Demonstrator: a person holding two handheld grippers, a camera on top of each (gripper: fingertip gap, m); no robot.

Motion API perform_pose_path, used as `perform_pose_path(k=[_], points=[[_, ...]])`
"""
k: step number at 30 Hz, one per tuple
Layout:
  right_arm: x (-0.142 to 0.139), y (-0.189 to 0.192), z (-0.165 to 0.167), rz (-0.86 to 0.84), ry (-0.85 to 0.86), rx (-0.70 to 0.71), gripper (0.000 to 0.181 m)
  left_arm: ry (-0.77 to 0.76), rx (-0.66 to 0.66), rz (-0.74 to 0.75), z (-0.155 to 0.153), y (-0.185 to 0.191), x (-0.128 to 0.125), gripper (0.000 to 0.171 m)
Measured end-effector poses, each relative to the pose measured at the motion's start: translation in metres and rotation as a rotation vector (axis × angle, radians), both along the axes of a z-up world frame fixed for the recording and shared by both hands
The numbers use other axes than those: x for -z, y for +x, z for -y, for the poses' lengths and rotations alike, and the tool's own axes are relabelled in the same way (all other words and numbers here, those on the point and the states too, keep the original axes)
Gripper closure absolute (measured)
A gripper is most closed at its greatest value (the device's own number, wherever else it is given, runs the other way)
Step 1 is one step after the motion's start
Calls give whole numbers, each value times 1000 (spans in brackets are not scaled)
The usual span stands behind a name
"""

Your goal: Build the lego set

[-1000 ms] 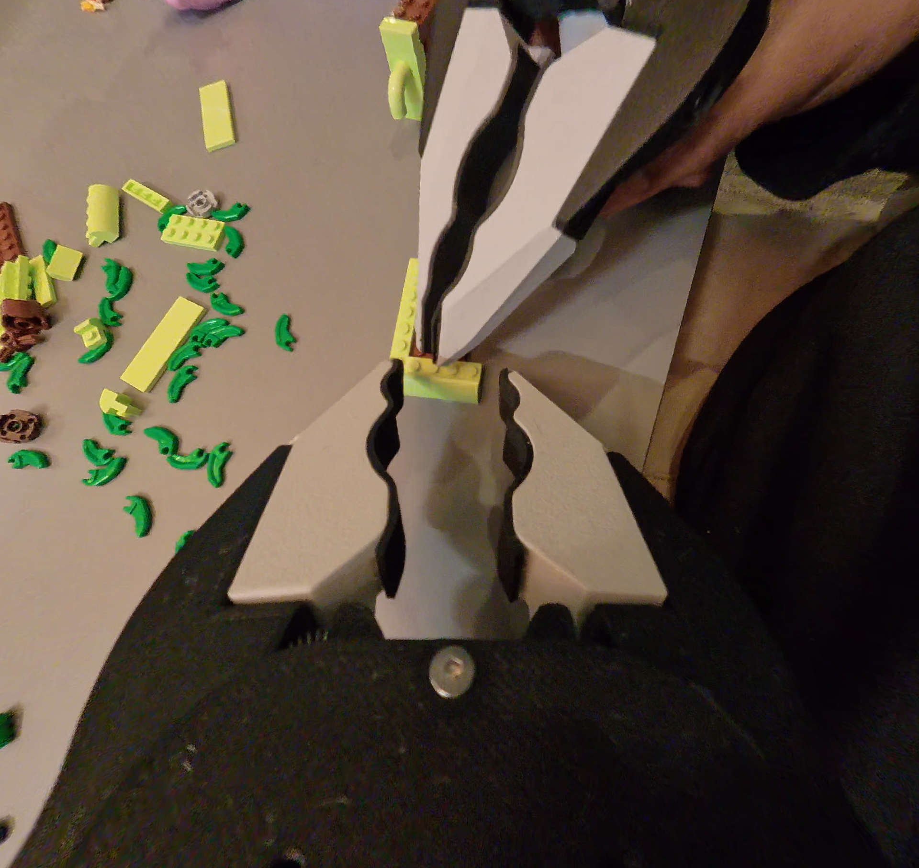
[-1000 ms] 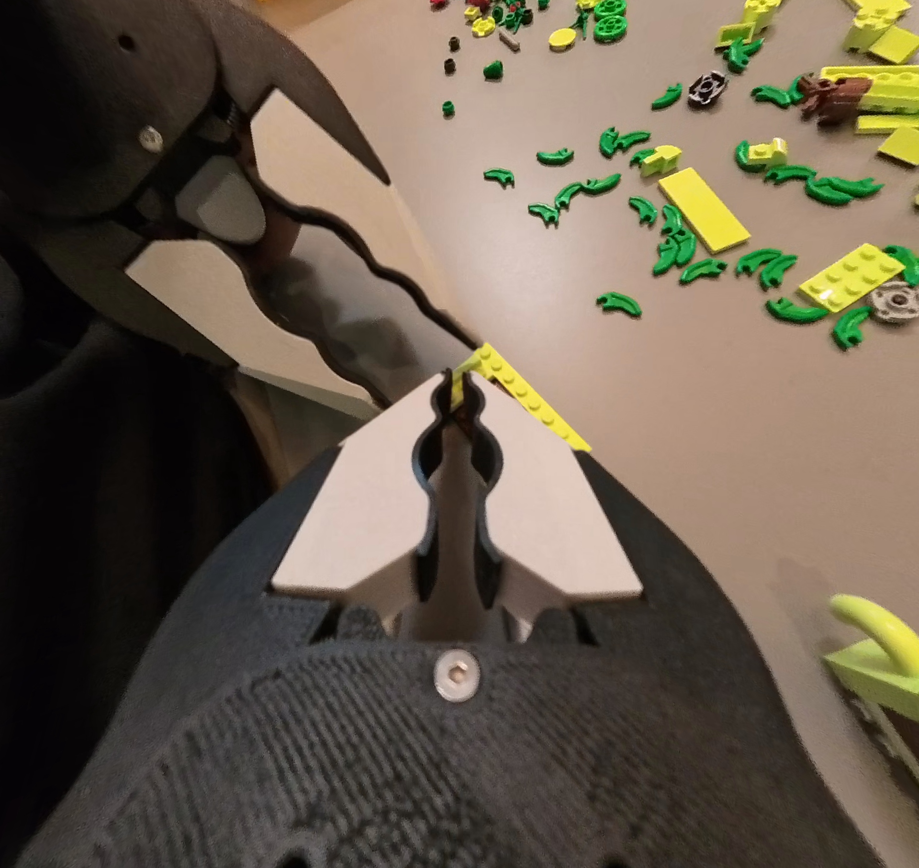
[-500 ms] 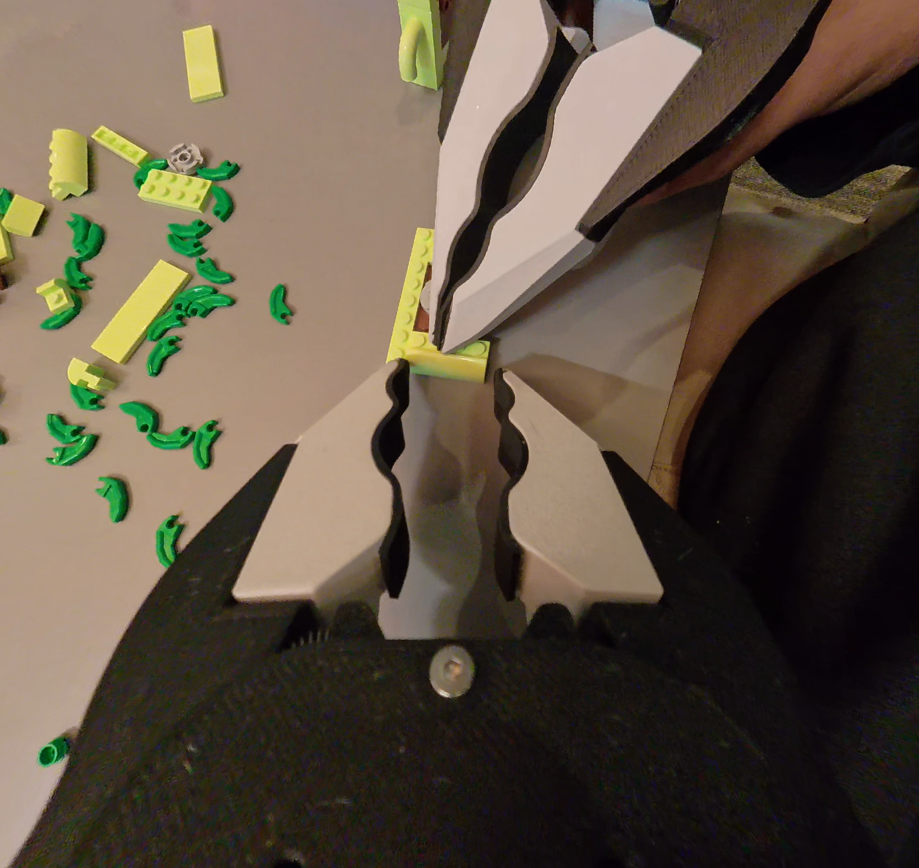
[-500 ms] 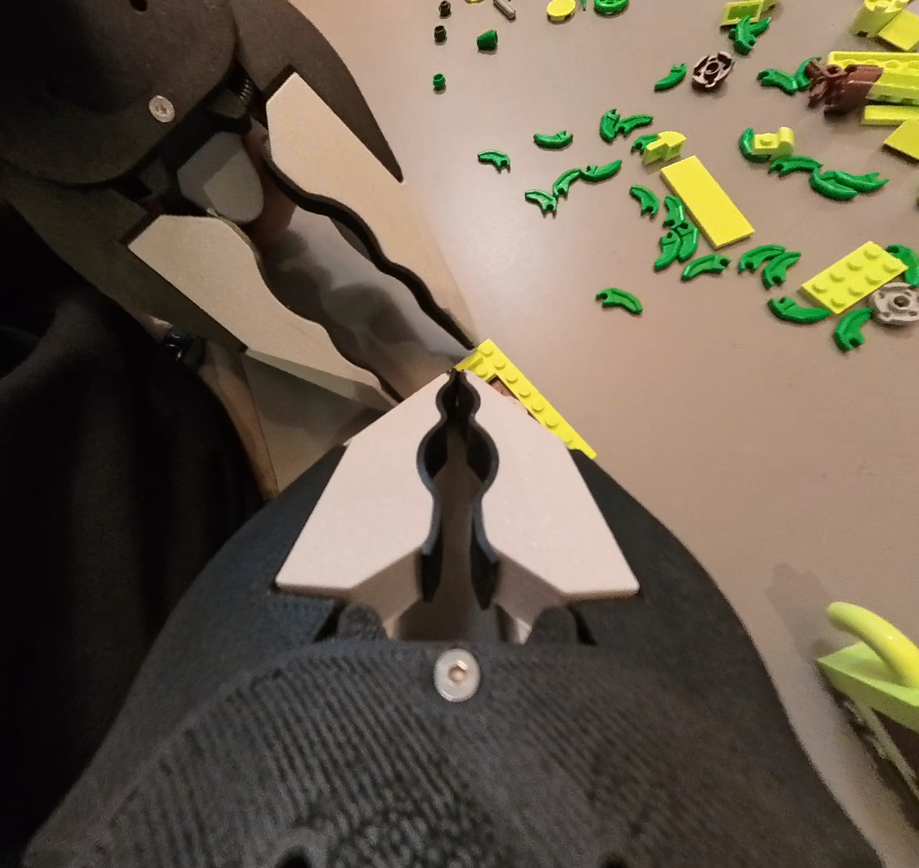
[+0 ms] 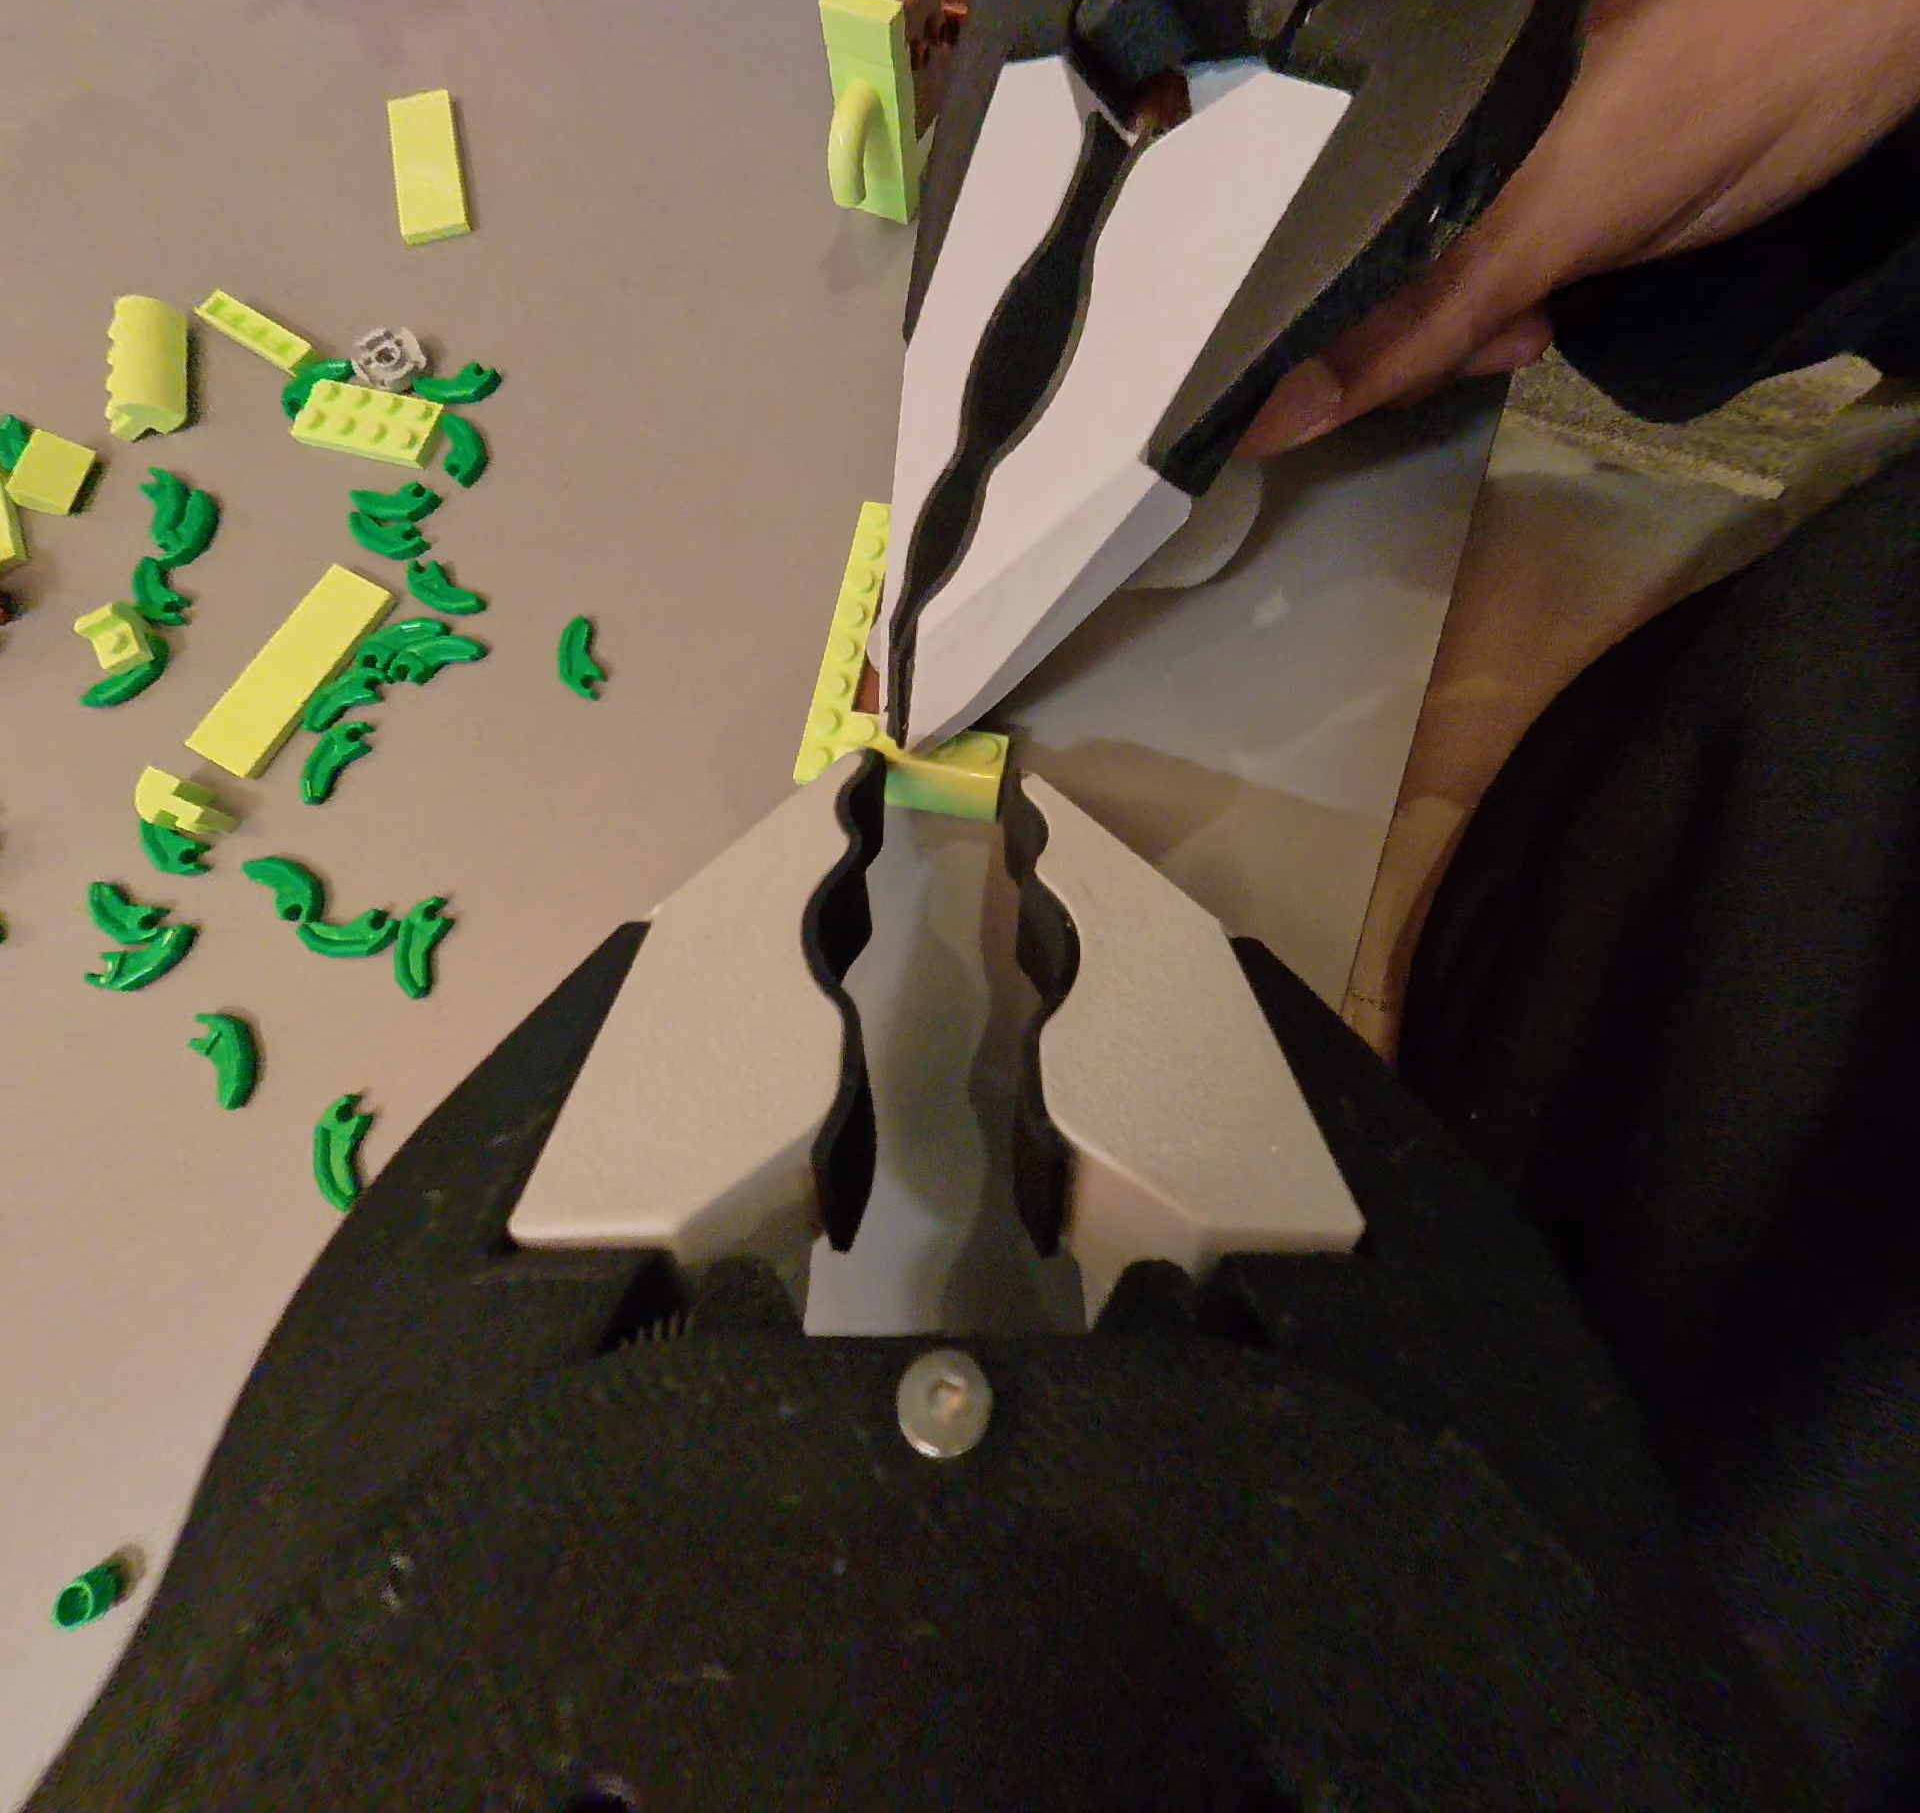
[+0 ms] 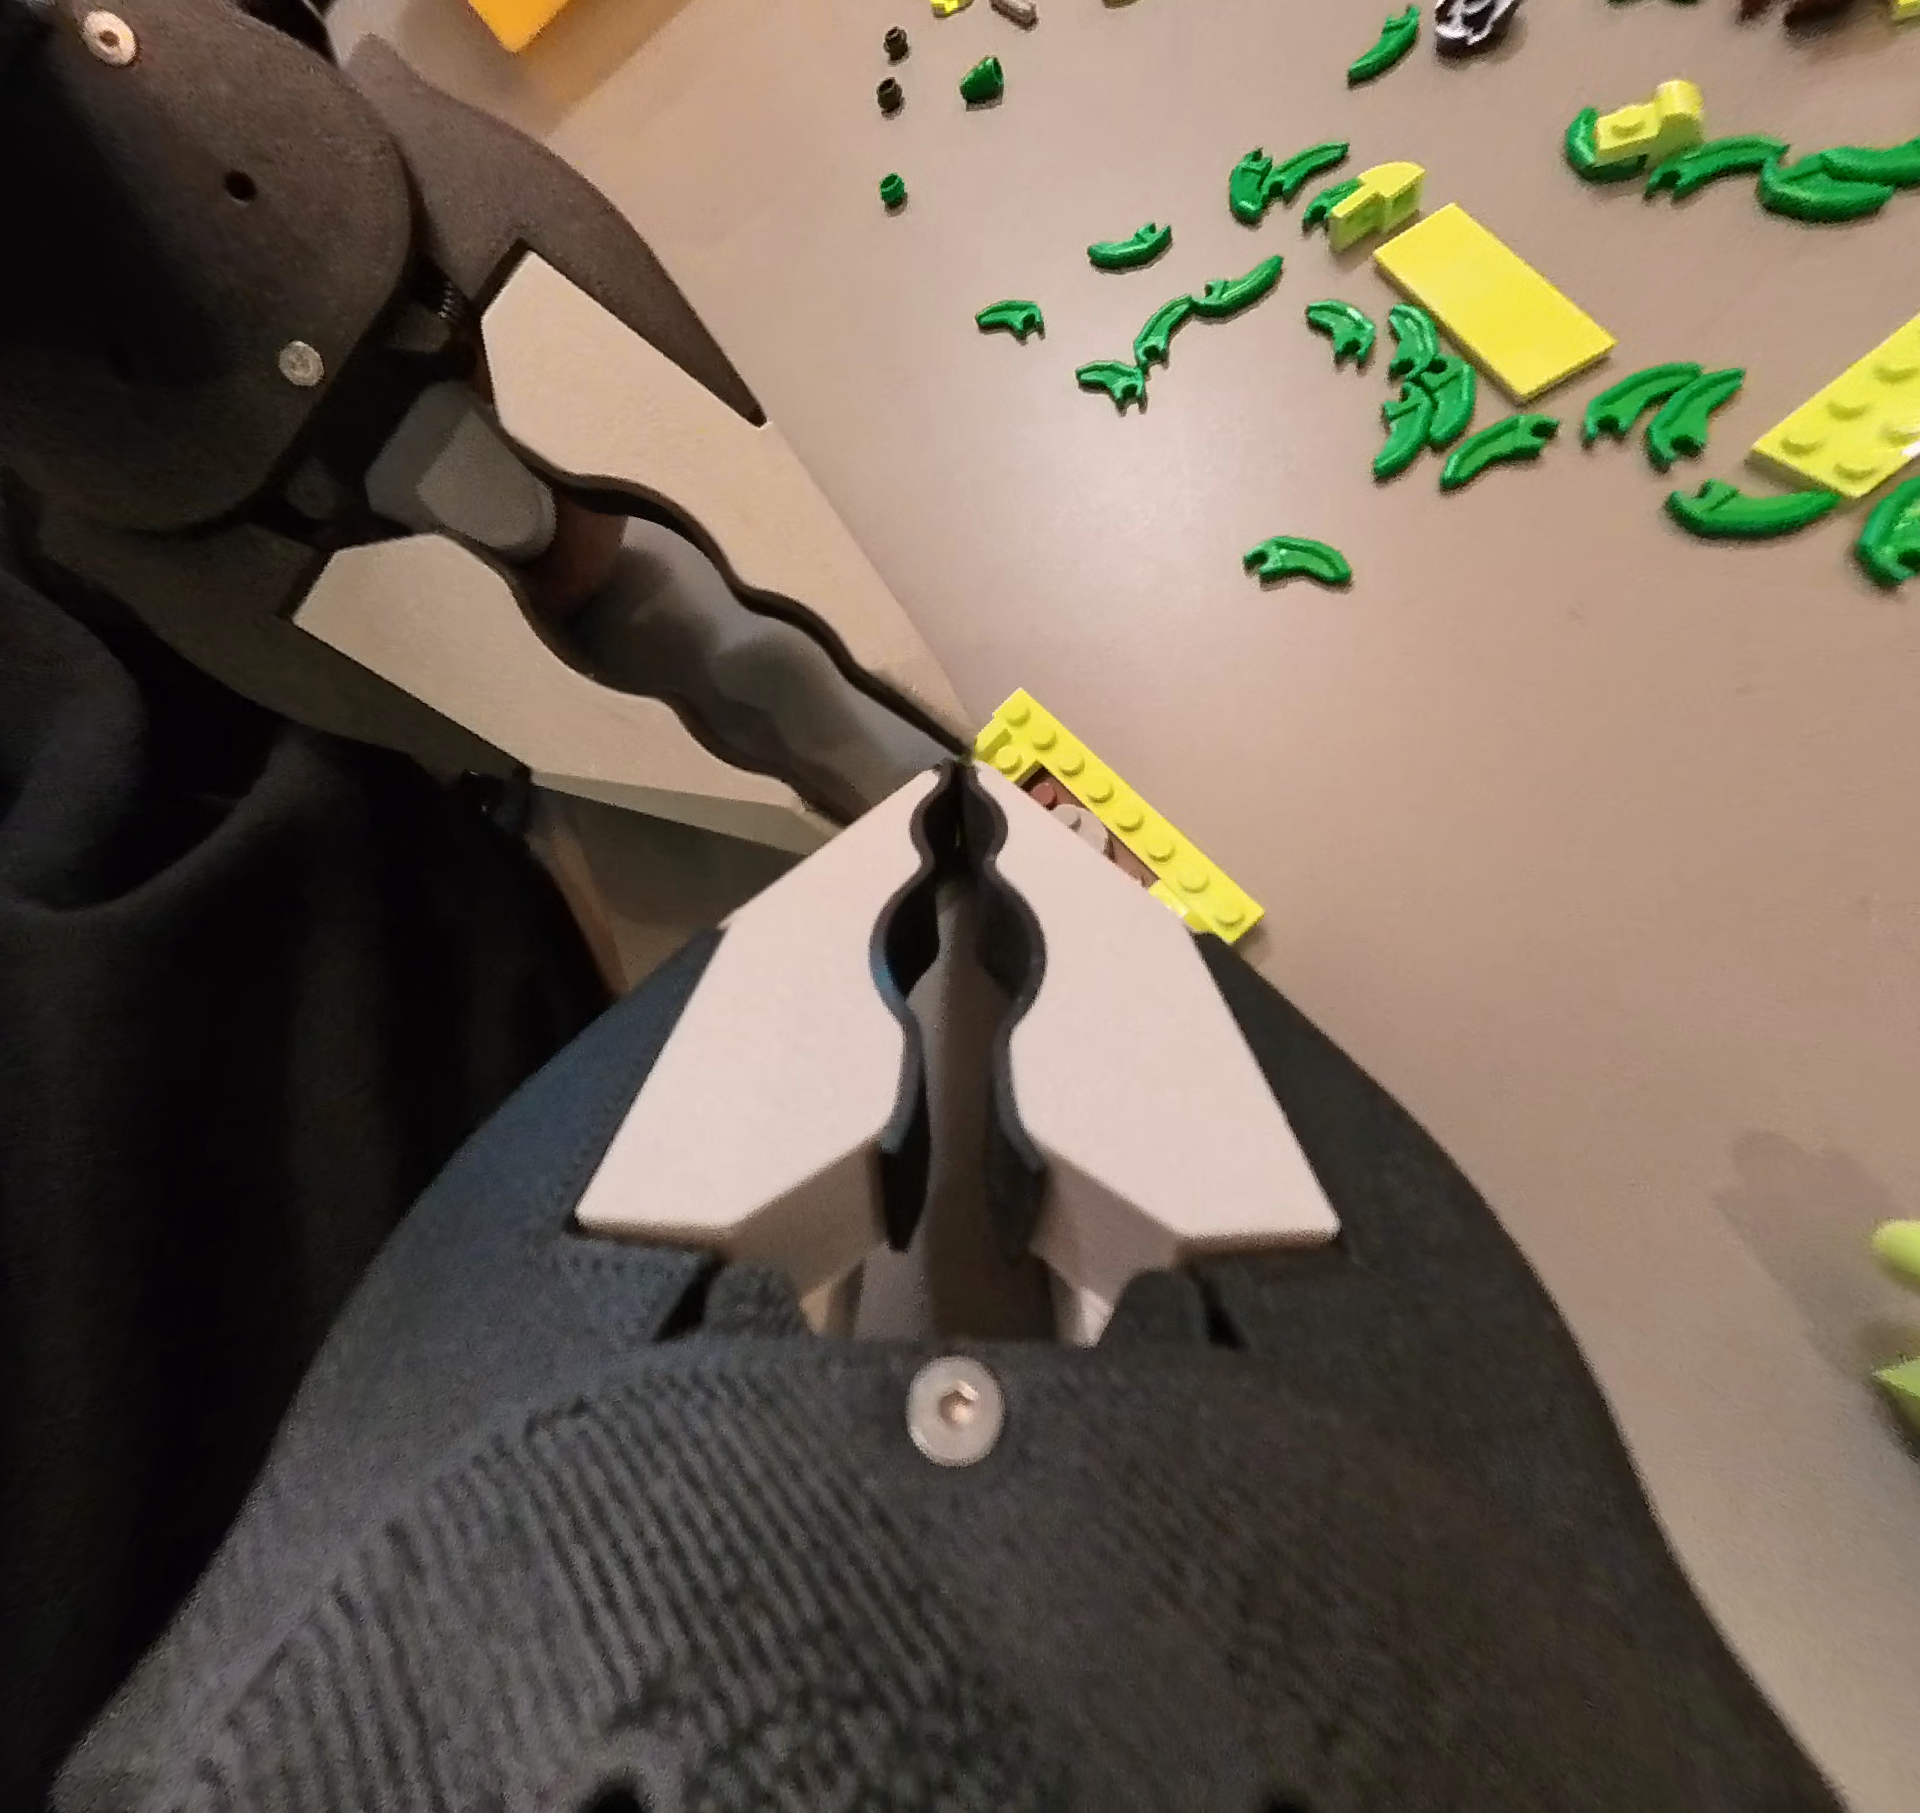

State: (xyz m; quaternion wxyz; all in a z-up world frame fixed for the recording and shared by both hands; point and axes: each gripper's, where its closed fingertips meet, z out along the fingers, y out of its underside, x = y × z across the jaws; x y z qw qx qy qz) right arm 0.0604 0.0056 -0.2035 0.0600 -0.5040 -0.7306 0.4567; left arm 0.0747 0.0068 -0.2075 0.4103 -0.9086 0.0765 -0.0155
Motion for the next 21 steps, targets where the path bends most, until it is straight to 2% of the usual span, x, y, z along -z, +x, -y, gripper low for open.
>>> perform_pose_path(k=[2,7,13,17,21], points=[[0,0,0,15,-18,-10,181,2,-4,4,-1,0,0,153],[2,0,0,25,101,-11,181,2,-28,18,-2,1,0,154],[2,0,0,120,33,38,181,-5,-51,76,-1,1,0,153],[2,0,0,188,-220,103,181,-8,-47,25,-2,1,2,153],[1,-1,-1,153,-158,104,181,-10,-46,56,-2,1,1,154]])
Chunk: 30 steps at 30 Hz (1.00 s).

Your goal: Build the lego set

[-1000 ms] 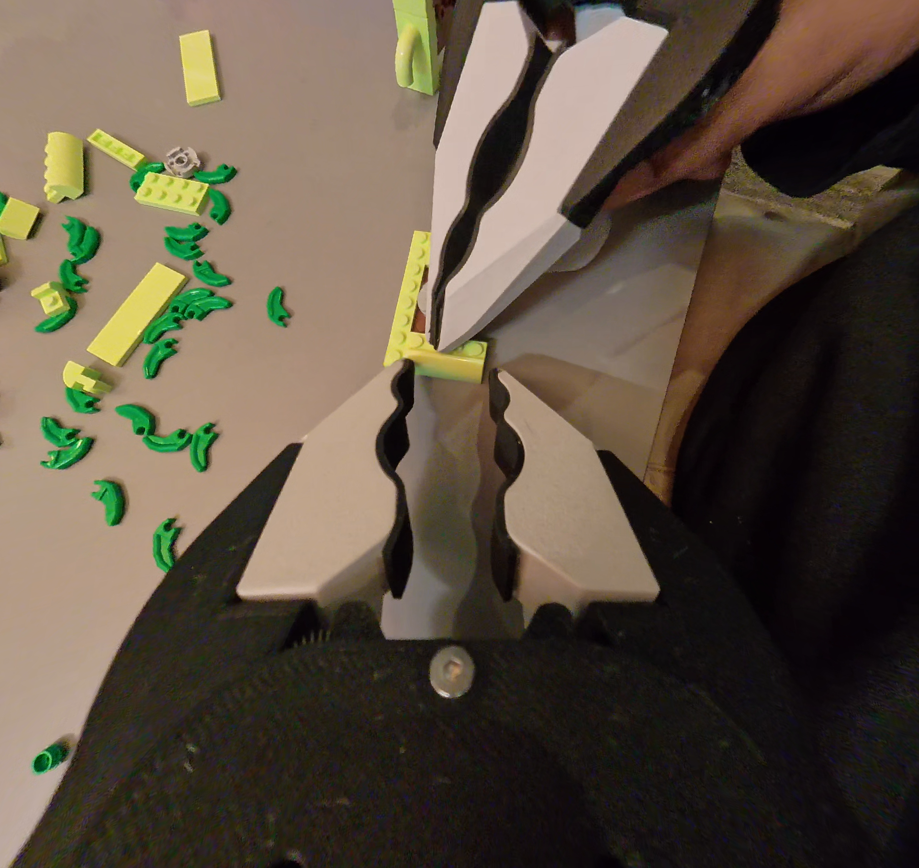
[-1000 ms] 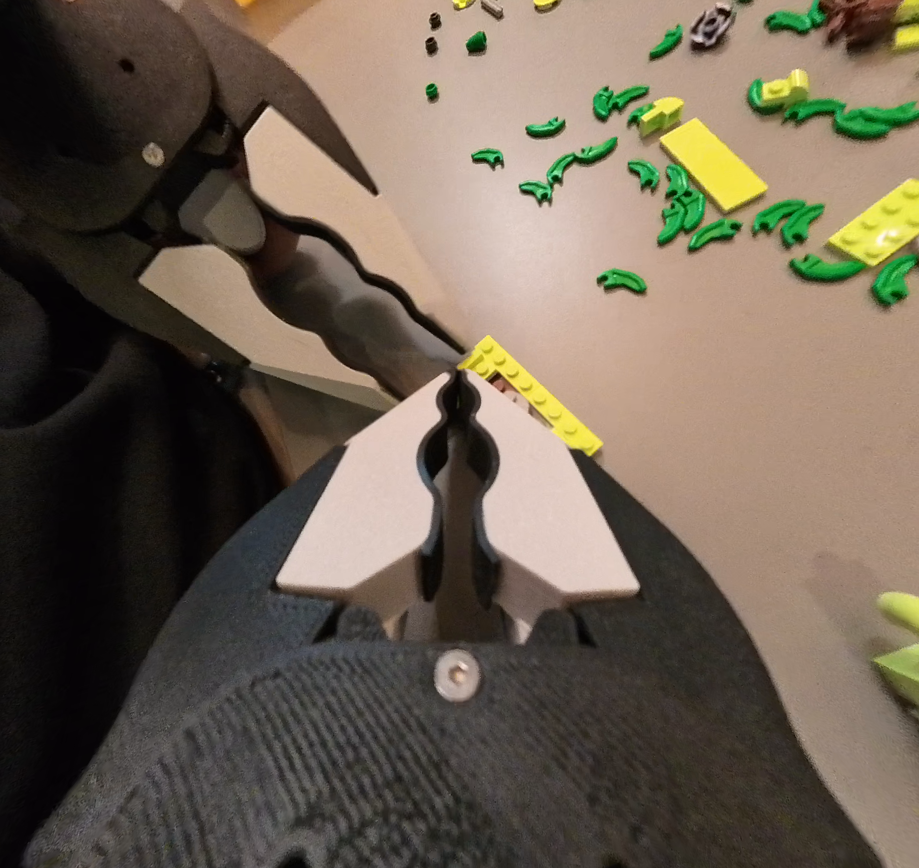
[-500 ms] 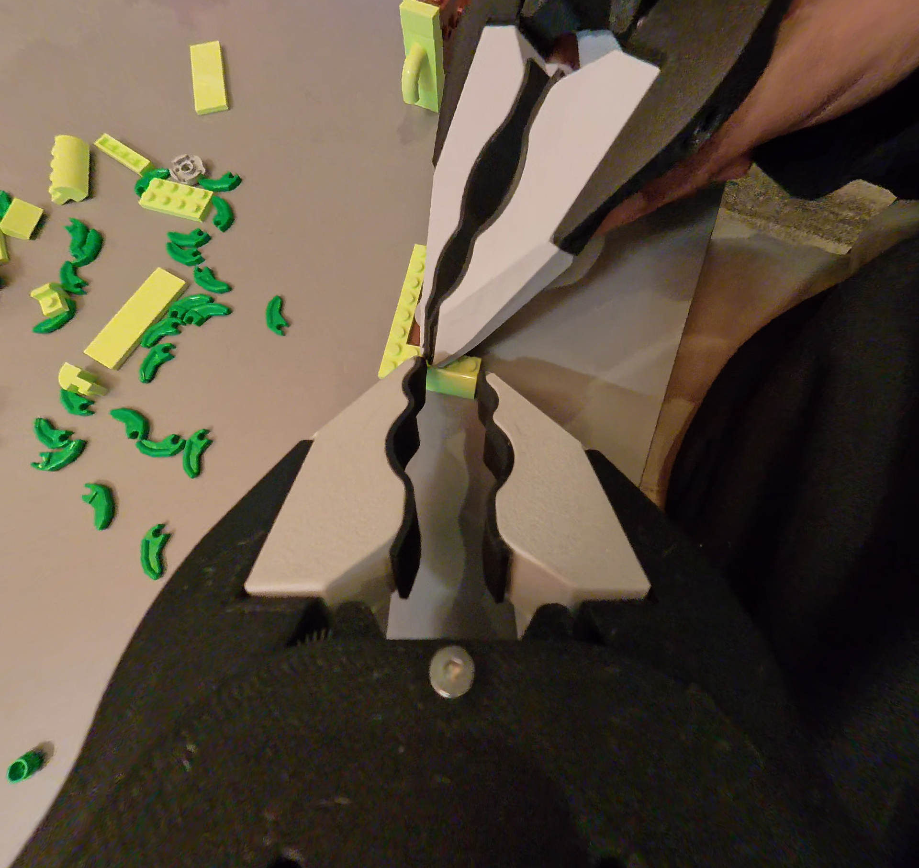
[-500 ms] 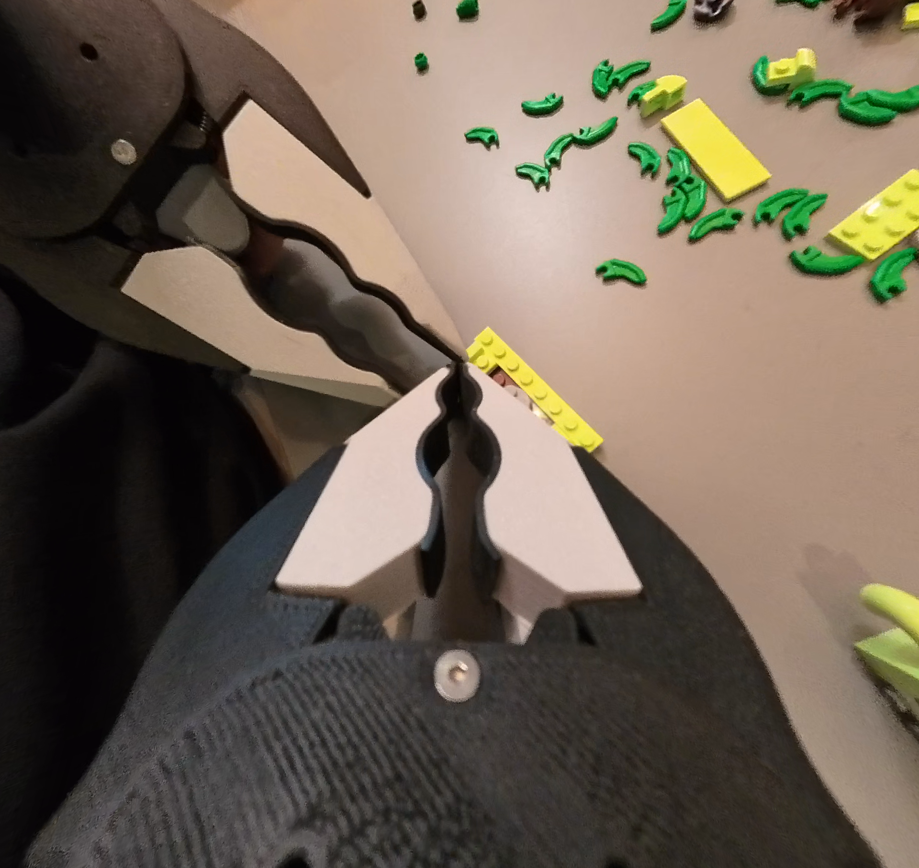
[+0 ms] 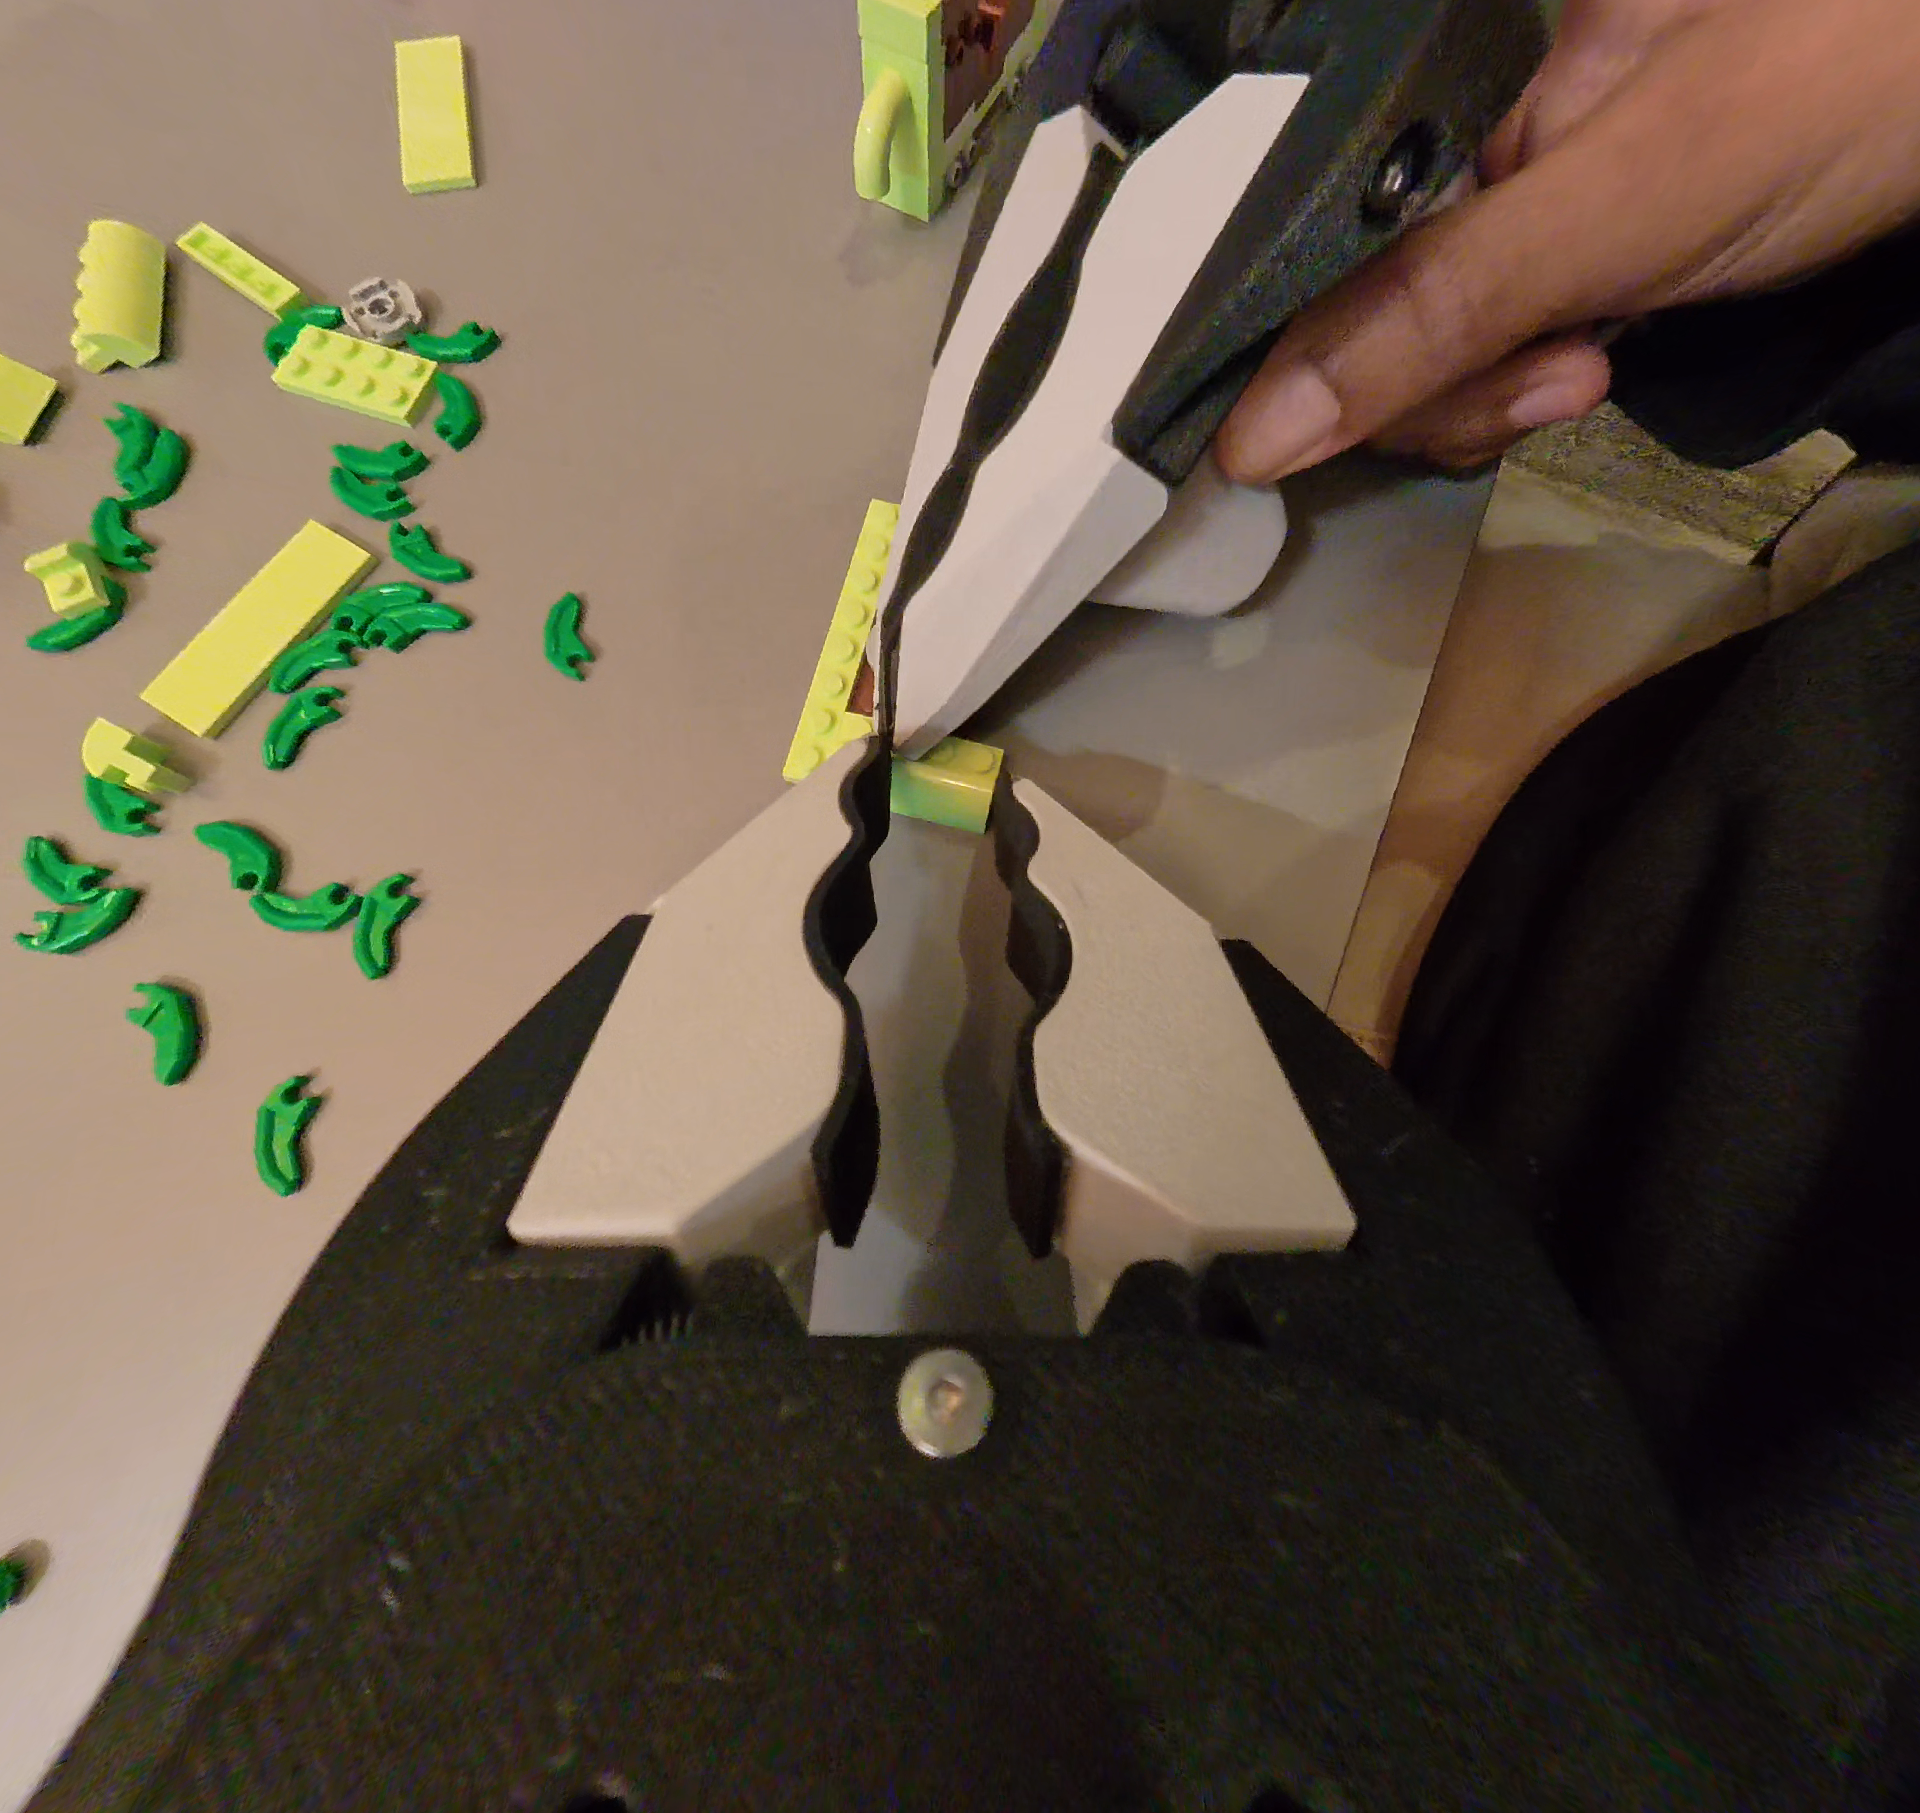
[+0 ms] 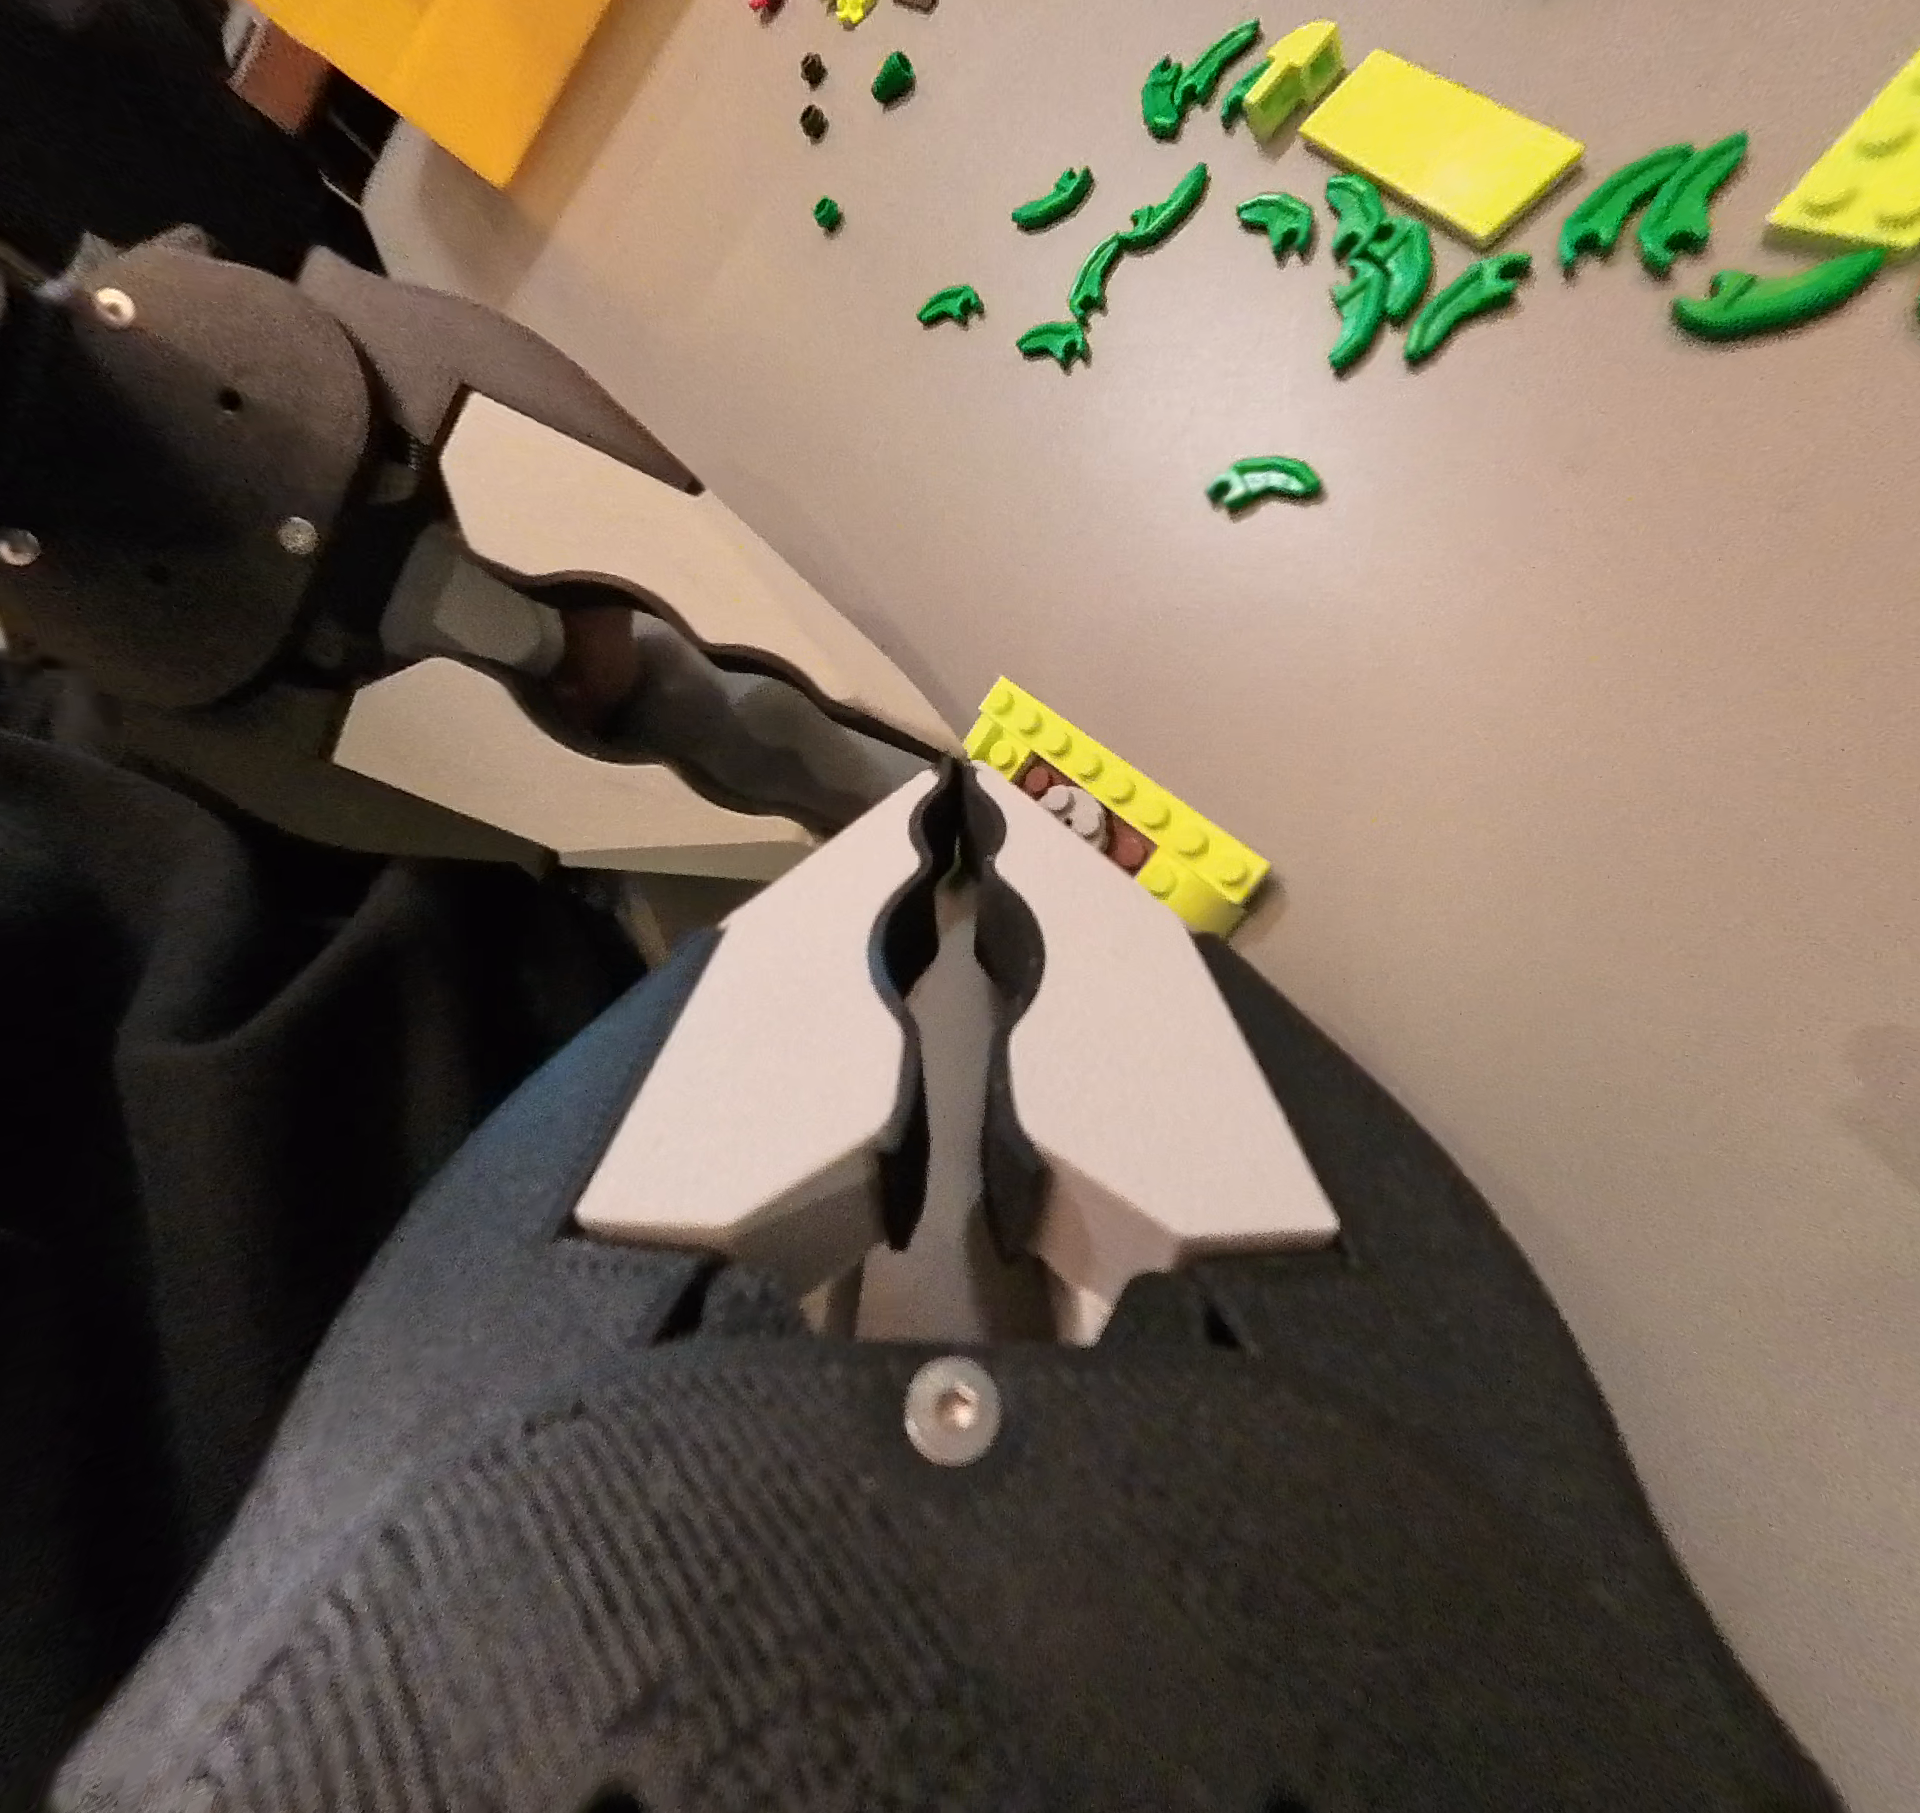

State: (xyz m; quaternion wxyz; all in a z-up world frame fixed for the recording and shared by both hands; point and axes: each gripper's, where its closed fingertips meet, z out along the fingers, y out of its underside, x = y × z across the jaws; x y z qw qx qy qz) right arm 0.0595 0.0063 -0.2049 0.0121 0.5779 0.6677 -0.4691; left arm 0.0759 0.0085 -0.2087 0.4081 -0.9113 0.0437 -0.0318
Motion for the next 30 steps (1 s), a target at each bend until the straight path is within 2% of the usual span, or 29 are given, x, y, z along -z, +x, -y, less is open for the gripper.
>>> perform_pose_path(k=[2,5,8,13,14,15,20,22,26,30], points=[[0,-1,0,-21,59,-20,181,0,1,-5,0,0,0,154],[-2,-1,-2,-138,200,-75,181,4,4,13,0,0,-1,154],[-19,1,-8,-223,173,-66,181,3,3,47,0,0,-2,154],[-13,9,-5,-197,200,-129,181,-1,8,22,0,1,0,158],[-11,10,-2,-205,212,-148,181,-29,10,12,2,1,4,169],[-7,10,0,-198,237,-158,181,-64,26,3,3,3,9,170],[3,4,-8,-166,382,-160,181,-58,43,16,3,5,8,167],[-2,3,-11,-202,417,-157,181,-58,48,46,3,6,7,166],[-25,4,-29,-233,365,-68,181,-57,42,74,3,5,7,163],[-14,14,-31,-165,377,-79,181,-55,47,58,3,6,7,162]])
